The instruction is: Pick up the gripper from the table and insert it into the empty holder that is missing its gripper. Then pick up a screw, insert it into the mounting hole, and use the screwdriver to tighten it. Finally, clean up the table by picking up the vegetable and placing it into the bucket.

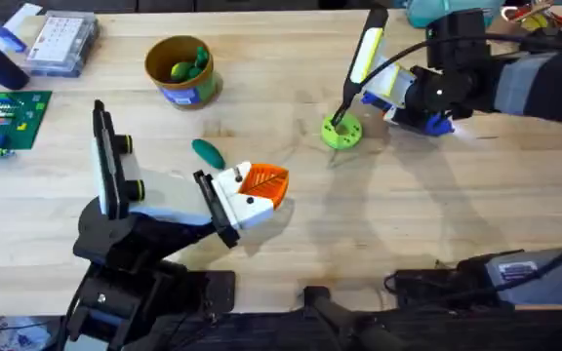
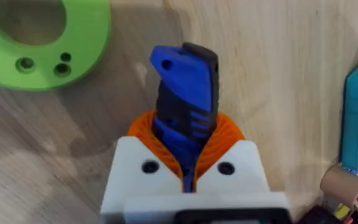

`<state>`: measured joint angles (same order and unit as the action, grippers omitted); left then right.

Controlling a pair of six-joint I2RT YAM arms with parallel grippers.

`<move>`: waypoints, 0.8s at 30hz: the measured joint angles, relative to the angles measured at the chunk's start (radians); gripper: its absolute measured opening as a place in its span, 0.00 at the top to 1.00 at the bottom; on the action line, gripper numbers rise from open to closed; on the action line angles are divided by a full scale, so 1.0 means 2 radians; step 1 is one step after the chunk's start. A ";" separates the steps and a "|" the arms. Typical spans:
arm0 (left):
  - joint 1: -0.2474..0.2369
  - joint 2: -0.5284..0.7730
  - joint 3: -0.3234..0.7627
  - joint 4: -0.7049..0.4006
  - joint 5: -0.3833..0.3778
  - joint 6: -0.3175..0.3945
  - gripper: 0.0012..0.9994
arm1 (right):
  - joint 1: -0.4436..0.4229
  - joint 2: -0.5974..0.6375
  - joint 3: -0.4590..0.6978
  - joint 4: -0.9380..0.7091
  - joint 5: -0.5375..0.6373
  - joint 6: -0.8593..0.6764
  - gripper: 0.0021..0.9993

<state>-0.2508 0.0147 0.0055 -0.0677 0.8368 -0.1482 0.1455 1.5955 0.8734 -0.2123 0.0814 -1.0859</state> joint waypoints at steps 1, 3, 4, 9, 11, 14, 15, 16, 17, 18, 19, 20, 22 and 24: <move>0.000 0.000 0.000 0.000 0.000 0.000 0.98 | 0.000 0.000 0.000 0.000 0.000 0.000 0.88; 0.000 0.000 0.000 0.000 0.000 0.000 0.98 | 0.000 0.000 0.000 0.001 0.000 0.001 0.60; 0.000 0.000 0.000 0.000 0.000 0.000 0.98 | 0.000 0.000 0.000 0.002 0.000 0.003 0.44; 0.000 0.000 0.000 0.000 0.000 0.000 0.98 | 0.000 -0.001 0.005 0.005 0.000 0.037 0.01; 0.000 0.000 0.000 0.000 0.000 0.000 0.98 | 0.000 -0.014 0.005 0.003 0.000 0.089 0.00; 0.000 0.000 0.000 0.000 0.000 0.000 0.98 | 0.000 -0.038 0.005 0.003 0.000 0.128 0.00; 0.000 0.000 0.000 0.000 0.000 0.000 0.98 | 0.000 -0.048 0.005 0.003 0.000 0.141 0.00; 0.000 0.000 0.000 0.000 0.000 0.000 0.98 | 0.000 -0.059 0.005 0.003 0.000 0.155 0.00; 0.000 0.000 0.000 0.000 0.000 0.000 0.98 | 0.000 -0.071 0.005 0.003 0.000 0.168 0.00; 0.000 0.000 0.000 0.000 0.000 0.000 0.98 | 0.000 -0.084 0.005 0.003 0.000 0.182 0.00; 0.000 0.000 0.000 0.000 0.000 0.000 0.98 | 0.000 -0.096 0.005 0.003 0.000 0.197 0.00; 0.000 0.000 0.000 0.000 0.000 0.000 0.98 | 0.000 -0.109 0.005 0.003 0.000 0.213 0.00; 0.000 0.000 0.000 0.000 0.000 0.000 0.98 | 0.000 -0.135 0.005 0.003 0.000 0.246 0.00; 0.000 0.000 0.000 0.000 0.000 0.000 0.98 | 0.000 -0.162 0.006 0.001 0.000 0.288 0.00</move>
<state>-0.2508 0.0149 0.0055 -0.0675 0.8364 -0.1482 0.1459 1.2711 0.8845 -0.2096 0.0818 -0.5094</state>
